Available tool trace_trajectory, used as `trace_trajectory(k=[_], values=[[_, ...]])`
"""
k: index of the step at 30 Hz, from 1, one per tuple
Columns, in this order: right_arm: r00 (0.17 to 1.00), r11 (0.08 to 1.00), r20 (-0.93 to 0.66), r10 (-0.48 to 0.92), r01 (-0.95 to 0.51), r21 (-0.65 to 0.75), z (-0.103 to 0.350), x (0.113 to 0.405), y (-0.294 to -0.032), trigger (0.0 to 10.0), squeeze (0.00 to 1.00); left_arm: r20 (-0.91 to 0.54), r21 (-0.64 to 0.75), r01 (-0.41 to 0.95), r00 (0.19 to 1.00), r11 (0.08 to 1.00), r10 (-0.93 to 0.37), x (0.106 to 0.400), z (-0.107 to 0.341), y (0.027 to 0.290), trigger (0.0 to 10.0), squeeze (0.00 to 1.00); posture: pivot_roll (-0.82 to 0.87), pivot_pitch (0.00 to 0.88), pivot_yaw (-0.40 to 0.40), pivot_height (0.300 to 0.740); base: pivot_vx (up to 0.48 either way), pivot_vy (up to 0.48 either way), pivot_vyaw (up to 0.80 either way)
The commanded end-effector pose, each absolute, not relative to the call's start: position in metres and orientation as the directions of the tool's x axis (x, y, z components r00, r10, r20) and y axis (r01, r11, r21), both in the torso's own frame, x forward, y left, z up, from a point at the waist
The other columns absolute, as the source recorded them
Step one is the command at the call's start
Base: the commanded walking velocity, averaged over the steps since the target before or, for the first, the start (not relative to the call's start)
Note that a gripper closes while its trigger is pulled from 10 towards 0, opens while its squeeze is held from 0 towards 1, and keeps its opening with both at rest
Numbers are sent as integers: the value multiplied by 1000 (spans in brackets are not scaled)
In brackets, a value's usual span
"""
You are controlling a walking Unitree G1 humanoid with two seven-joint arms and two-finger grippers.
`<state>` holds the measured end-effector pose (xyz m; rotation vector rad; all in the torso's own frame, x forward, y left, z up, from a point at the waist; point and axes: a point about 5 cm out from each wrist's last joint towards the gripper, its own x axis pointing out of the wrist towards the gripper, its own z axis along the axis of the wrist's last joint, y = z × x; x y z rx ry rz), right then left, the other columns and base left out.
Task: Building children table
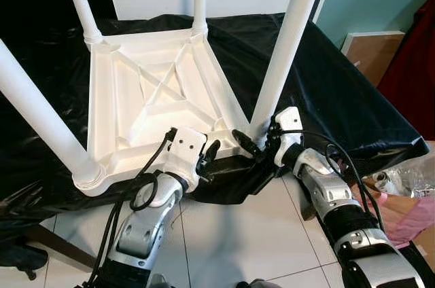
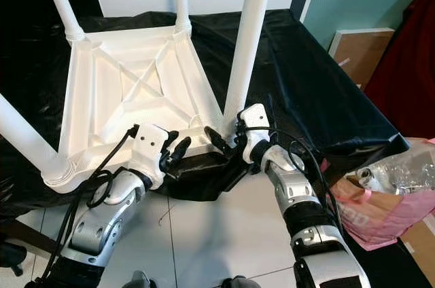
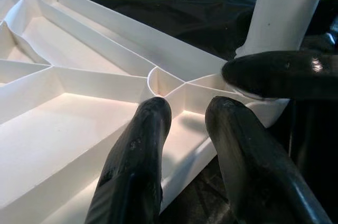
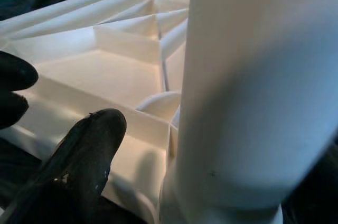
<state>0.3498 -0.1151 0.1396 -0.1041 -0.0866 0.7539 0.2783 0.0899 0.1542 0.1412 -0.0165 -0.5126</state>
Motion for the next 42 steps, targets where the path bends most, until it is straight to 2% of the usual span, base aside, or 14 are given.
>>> trace_trajectory(k=[1, 3, 4, 5, 7, 18, 19, 20, 21, 29, 33, 36, 40, 42], values=[[709, 703, 16, 705, -697, -141, 136, 350, -115, 10000, 0, -40, 126, 547, 836, 827, -547, 276, 152, 83, 10000, 0, 41, 49, -60, 740, 0, 0, 0], [704, 698, 4, 710, -702, -142, 135, 352, -114, 10000, 0, -44, 127, 563, 825, 816, -563, 274, 151, 82, 10000, 0, 45, 48, -61, 740, 0, 0, 0], [699, 692, -2, 715, -708, -139, 135, 353, -113, 8588, 0, -46, 121, 587, 809, 801, -586, 272, 151, 80, 10000, 0, 45, 48, -61, 740, 0, 0, 0], [696, 688, -9, 718, -712, -138, 134, 354, -113, 0, 0, -49, 107, 616, 787, 781, -615, 268, 151, 77, 10000, 0, 51, 52, -66, 740, 0, 0, 0], [696, 688, -9, 718, -712, -138, 134, 354, -113, 0, 0, -49, 107, 616, 787, 781, -615, 268, 151, 77, 10000, 0, 51, 52, -66, 740, 0, 0, 0], [702, 694, -28, 712, -710, -119, 125, 354, -117, 0, 0, -54, 93, 753, 657, 651, -752, 247, 153, 64, 10000, 0, 46, 70, -70, 740, 0, 0, 0], [718, 713, -21, 696, -693, -106, 124, 354, -119, 1333, 0, -54, 96, 763, 645, 639, -762, 246, 154, 64, 10000, 0, 41, 74, -70, 740, 0, 0, 0], [718, 713, -21, 696, -693, -106, 124, 354, -119, 1333, 0, -54, 96, 763, 645, 639, -762, 246, 154, 64, 10000, 0, 41, 74, -70, 740, 0, 0, 0], [733, 728, -14, 681, -678, -103, 124, 355, -120, 10000, 0, -55, 98, 766, 641, 635, -765, 245, 155, 64, 10000, 0, 36, 77, -69, 740, 0, 0, 0], [811, 809, 8, 585, -583, -73, 122, 356, -122, 10000, 0, -57, 87, 752, 659, 653, -750, 247, 155, 66, 10000, 0, 29, 81, -71, 740, 0, 0, 0], [912, 912, 26, 410, -409, -25, 121, 357, -117, 10000, 0, -55, 84, 739, 673, 668, -737, 250, 155, 70, 10000, 0, 22, 82, -73, 740, 0, 0, 0], [933, 933, 24, 359, -359, -12, 120, 357, -114, 10000, 0, -55, 84, 738, 675, 670, -736, 251, 156, 71, 10000, 0, 20, 81, -72, 740, 0, 0, 0], [984, 983, 19, 179, -179, 39, 115, 352, -104, 10000, 0, -48, 78, 735, 677, 673, -734, 252, 157, 72, 10000, 0, 15, 78, -72, 740, 0, 0, 0], [984, 983, 19, 179, -179, 39, 115, 352, -104, 10000, 0, -48, 78, 735, 677, 673, -734, 252, 157, 72, 10000, 0, 15, 78, -72, 740, 0, 0, 0]])
